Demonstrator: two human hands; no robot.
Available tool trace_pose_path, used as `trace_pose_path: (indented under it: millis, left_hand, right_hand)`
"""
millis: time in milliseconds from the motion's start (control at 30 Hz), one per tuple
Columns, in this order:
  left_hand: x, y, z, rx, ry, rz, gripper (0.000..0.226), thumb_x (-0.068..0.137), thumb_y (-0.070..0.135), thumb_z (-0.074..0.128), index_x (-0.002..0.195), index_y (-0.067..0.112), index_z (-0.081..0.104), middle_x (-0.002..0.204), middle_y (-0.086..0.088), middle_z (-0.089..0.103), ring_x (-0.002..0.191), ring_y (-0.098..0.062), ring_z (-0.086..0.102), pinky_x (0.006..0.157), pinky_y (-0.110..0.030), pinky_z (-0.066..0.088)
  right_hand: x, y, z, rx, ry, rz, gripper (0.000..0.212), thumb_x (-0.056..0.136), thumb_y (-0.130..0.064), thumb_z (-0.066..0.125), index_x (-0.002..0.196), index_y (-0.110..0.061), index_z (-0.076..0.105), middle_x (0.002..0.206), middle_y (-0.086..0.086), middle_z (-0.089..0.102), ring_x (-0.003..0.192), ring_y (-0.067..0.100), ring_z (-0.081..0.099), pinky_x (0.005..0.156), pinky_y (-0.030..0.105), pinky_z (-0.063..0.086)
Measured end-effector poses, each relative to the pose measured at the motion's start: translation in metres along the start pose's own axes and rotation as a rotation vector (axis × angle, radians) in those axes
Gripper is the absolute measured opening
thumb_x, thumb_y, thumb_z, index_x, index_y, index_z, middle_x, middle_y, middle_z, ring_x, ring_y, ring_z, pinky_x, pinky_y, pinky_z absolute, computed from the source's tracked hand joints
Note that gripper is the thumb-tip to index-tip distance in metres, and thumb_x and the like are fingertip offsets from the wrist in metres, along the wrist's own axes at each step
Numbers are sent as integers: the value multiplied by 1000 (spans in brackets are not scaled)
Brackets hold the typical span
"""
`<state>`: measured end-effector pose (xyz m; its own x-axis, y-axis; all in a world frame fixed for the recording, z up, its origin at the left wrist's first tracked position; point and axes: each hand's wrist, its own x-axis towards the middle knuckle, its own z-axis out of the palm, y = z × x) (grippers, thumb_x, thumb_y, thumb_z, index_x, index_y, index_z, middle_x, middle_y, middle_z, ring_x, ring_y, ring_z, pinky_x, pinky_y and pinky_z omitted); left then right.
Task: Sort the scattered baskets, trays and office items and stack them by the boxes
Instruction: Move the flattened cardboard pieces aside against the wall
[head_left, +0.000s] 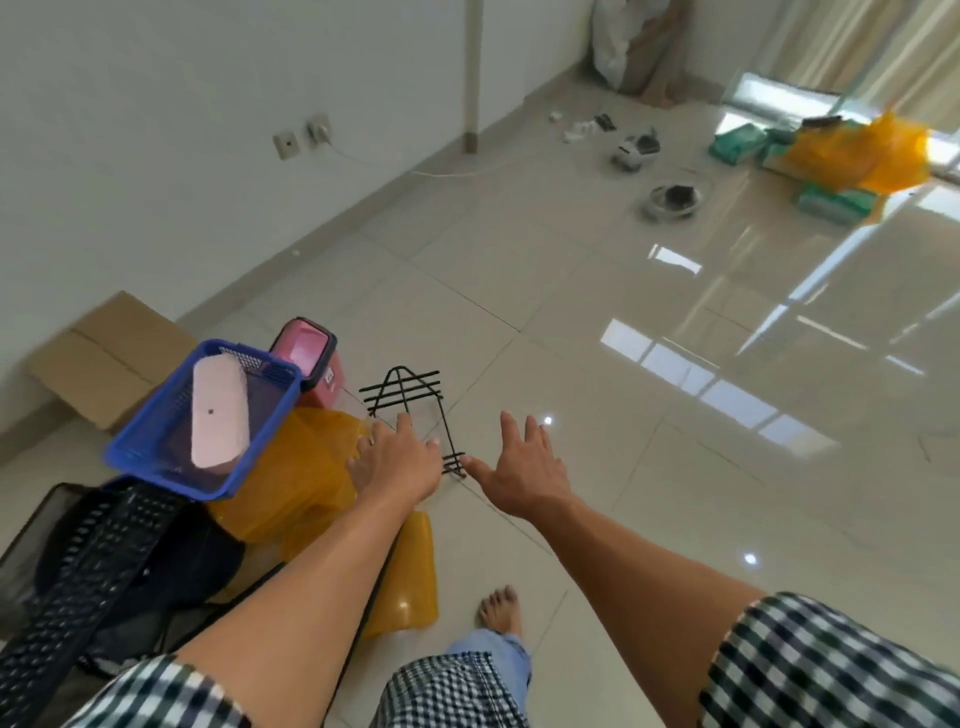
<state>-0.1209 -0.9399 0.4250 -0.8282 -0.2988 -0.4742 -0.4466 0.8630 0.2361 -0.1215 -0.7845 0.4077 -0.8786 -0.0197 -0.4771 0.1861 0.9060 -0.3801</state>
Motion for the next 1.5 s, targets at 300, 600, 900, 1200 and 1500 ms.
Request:
trace_pose_path:
  millis: [300, 600, 900, 1200, 1500]
  left_hand:
    - [143, 90, -62, -36, 29, -145, 70, 101, 56, 36, 160, 26, 12, 166, -10, 15, 151, -35, 17, 118, -55, 22]
    - [291, 163, -129, -197, 82, -424, 68, 103, 53, 34, 161, 23, 12, 167, -13, 13, 151, -37, 18, 120, -56, 23]
    - [412, 170, -206, -377, 142, -669, 68, 103, 54, 33, 160, 24, 11, 166, -11, 16, 149, -37, 21, 118, -55, 24]
    - [552, 85, -284, -499, 171, -874, 70, 103, 57, 29, 161, 23, 9, 166, -12, 16, 149, -36, 22, 116, -52, 27]
    - [629, -11, -373, -600, 252, -1022, 68, 103, 54, 30, 160, 22, 11, 165, -11, 17, 147, -36, 24, 115, -51, 27]
  right_hand:
    - [182, -28, -112, -85, -53, -127, 94, 93, -72, 45, 162, -25, 1, 169, 11, -2, 156, 29, -3, 122, 55, 18]
    - [386, -98, -198, -260, -198, -387, 94, 94, -71, 44, 162, -25, -3, 169, 11, -6, 156, 29, -5, 123, 56, 15]
    - [529, -223, -234, -442, -308, -641, 94, 94, -72, 44, 162, -25, -2, 169, 11, -5, 156, 29, -4, 122, 56, 18]
    - [649, -393, -209, -484, -413, -784, 94, 93, -72, 44, 161, -27, -2, 170, 9, -4, 156, 28, -2, 122, 54, 20]
    - [703, -571, -175, -585, -496, -944, 93, 94, -70, 45, 162, -25, -1, 169, 9, -3, 156, 28, -1, 122, 55, 22]
